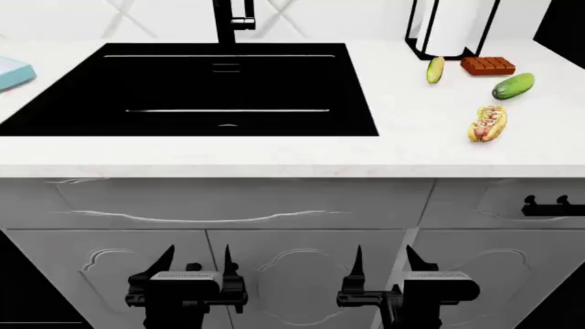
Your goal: Pick up the fruits and vegetables and place them in the sink. Turn on the sink faucet to wash them. Then turn the sink off and put them in the tray.
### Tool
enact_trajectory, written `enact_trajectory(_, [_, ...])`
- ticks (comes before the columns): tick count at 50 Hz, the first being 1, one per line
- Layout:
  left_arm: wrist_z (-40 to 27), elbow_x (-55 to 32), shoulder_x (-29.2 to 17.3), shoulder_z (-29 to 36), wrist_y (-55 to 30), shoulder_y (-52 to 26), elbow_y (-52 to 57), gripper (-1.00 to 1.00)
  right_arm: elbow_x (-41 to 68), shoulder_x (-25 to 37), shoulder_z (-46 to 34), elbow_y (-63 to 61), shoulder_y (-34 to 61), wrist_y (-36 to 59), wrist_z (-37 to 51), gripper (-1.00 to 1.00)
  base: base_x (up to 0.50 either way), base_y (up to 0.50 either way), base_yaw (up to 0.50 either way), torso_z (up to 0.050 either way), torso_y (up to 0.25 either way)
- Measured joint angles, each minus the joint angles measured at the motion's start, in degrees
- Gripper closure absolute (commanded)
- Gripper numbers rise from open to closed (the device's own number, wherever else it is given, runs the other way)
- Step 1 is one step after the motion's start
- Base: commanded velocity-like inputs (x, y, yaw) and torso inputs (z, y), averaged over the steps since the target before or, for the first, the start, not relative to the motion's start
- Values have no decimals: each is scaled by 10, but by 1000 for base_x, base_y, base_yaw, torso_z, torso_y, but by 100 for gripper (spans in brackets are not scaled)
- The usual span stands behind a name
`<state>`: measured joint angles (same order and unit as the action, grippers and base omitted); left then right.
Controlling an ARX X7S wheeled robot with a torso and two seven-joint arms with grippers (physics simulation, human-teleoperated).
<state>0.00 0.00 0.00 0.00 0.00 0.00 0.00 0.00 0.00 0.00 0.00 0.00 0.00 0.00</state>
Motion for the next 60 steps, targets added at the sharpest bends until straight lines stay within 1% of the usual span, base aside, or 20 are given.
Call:
enact_trajectory(4, [-1, -2, -4, 4, -3, 2, 3, -100, 1, 3, -5, -1, 0, -1, 3, -100, 0, 0, 0, 0, 0])
enact_trajectory(6, [-2, -6, -6, 7, -13, 3, 9, -100, 2, 6, -8, -4, 0, 2, 4, -100, 0, 0, 0, 46, 0])
enact_trajectory(11, [-6, -20, -13, 10, -54, 4, 34, -100, 5, 15, -16, -32, 2, 21, 9, -100, 0, 0, 0, 50, 0])
enact_trajectory(16, [-6, -32, -23, 15, -96, 1, 61, -100, 7, 27, -26, -86, 5, 63, 8, -100, 0, 0, 0, 50, 0])
enact_trajectory(22, [6, -48, -48, 26, -170, -10, 118, -100, 14, 43, -39, -164, 16, 132, 0, -100, 0, 0, 0, 50, 0])
enact_trajectory(29, [26, -72, -80, 33, -282, -41, 195, -100, 33, 67, -43, -254, 34, 234, -17, -100, 0, 0, 0, 50, 0])
enact_trajectory(32, [36, -86, -95, 36, -335, -61, 228, -100, 46, 80, -40, -301, 47, 292, -25, -100, 0, 0, 0, 50, 0])
enact_trajectory(35, [51, -104, -109, 36, -392, -88, 263, -100, 69, 94, -30, -358, 71, 372, -38, -100, 0, 0, 0, 17, 0])
enact_trajectory(37, [64, -122, -119, 34, -437, -112, 287, -100, 93, 101, -16, -399, 102, 442, -52, -100, 0, -180, 0, 0, 0])
enact_trajectory(40, [87, -155, -132, 27, -509, -163, 319, -100, 170, 113, 20, -448, 173, 556, -52, -100, 0, -500, 0, 0, 0])
enact_trajectory(43, [110, -189, -138, 21, -572, -224, 342, -100, 291, 143, 58, -460, 252, 645, 7, -100, 0, -500, 0, 0, 0])
enact_trajectory(46, [127, -214, -141, 20, -627, -292, 346, -100, 438, 181, 79, -447, 333, 709, 82, -100, 0, -500, 0, 0, 0])
enact_trajectory(49, [140, -226, -145, 32, -663, -360, 326, -100, 551, 220, 83, -422, 408, 756, 131, -100, 95, -500, 0, 0, 0])
enact_trajectory(52, [154, -229, -148, 53, -676, -423, 292, -100, 615, 259, 74, -390, 476, 785, 144, -100, 243, -478, 0, 0, 0])
enact_trajectory(55, [170, -227, -150, 80, -673, -479, 253, -100, 642, 294, 49, -355, 541, 800, 135, -100, 281, -448, 0, 0, 0])
enact_trajectory(60, [204, -220, -151, 128, -649, -557, 182, -100, 652, 338, 0, -301, 637, 806, 103, -100, 360, -392, 0, 0, 0])
